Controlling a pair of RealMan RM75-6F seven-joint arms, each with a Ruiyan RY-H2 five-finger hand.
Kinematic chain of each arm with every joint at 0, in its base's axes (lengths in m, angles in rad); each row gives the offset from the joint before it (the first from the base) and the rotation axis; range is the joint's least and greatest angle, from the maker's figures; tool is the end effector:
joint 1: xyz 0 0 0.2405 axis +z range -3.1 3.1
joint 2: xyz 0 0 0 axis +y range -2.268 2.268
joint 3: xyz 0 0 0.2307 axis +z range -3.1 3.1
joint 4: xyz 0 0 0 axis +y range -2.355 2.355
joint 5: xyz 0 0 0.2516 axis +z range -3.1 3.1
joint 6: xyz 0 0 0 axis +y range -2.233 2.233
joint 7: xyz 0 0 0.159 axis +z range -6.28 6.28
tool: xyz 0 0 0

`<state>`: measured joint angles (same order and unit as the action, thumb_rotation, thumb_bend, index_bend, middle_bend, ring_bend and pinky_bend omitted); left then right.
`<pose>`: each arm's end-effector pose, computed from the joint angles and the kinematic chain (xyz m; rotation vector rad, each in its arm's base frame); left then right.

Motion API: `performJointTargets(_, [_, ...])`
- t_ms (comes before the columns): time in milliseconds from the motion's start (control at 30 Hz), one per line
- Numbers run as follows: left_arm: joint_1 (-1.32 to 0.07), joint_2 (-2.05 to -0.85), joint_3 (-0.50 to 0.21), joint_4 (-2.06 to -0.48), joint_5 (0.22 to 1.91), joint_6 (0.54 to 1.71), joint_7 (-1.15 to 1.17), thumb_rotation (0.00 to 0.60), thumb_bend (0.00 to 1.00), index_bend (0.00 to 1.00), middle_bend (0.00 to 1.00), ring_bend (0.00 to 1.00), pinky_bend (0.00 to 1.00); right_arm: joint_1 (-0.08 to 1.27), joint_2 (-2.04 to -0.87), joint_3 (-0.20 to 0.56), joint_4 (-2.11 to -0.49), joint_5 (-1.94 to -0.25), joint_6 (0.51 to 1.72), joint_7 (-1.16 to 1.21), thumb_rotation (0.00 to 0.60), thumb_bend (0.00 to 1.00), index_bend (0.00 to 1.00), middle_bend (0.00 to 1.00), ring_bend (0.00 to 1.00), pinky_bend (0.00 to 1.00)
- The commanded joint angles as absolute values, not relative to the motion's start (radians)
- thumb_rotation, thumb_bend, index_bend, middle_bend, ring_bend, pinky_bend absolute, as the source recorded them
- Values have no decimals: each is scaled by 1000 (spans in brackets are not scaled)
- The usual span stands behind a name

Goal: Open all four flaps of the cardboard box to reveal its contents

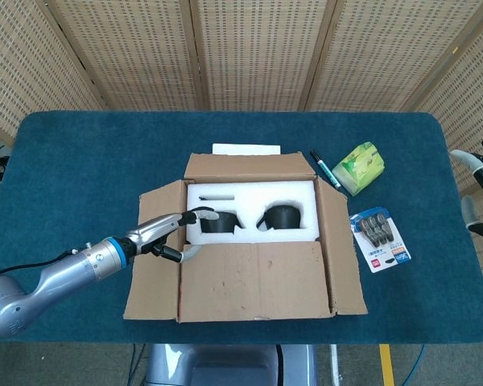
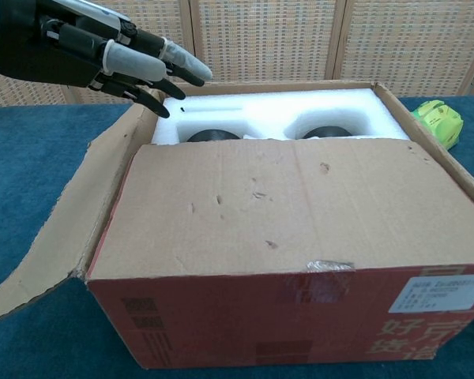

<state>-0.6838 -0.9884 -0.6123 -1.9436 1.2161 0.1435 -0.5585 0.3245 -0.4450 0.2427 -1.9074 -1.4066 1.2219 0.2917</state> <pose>-0.0360 0.3364 0.0375 -2.0093 -1.8787 -0.9868 -0.2101 -0.2969 0.2695 1.5188 -0.7524 0.9865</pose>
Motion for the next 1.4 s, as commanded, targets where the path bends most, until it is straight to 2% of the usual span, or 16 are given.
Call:
performJointTargets(33, [-669,-991,-614,-1933,1303,188,-498,403,506,257,0,0,87,323,-444,243,-1909,-1407,1226,291,600,672,118,206,0,16])
performJointTargets(100, [-668,-996,-591,-1925,1361,236,-446,390,502,283,0,0,87,322,-443,243,-1910,-1406,1227,290,600,672,118,206,0,17])
performJointTargets(200, [-679,-997,-542,-1914,1433,288,-370,331,486,303,0,0,87,321,-442,243,-1912,-1405,1228,289,600,672,119,206,0,16])
performJointTargets(367, [-703,-999,-492,-1914,1451,309,-336,234,458,309,0,0,68,318,-438,243,-1916,-1406,1232,289,600,672,118,206,0,16])
performJointTargets(633, [-735,-1004,-402,-1917,1456,376,-245,142,447,316,0,0,11,308,-427,242,-1925,-1405,1247,290,600,672,119,206,0,16])
performJointTargets(1100, [-788,-1046,-304,-1901,1327,540,45,130,436,316,0,0,0,307,-426,241,-1930,-1401,1243,285,600,672,118,206,0,16])
performJointTargets(1400, [-835,-1061,-256,-1902,1209,558,134,125,435,316,0,0,0,302,-426,240,-1928,-1398,1249,287,600,672,119,206,0,16])
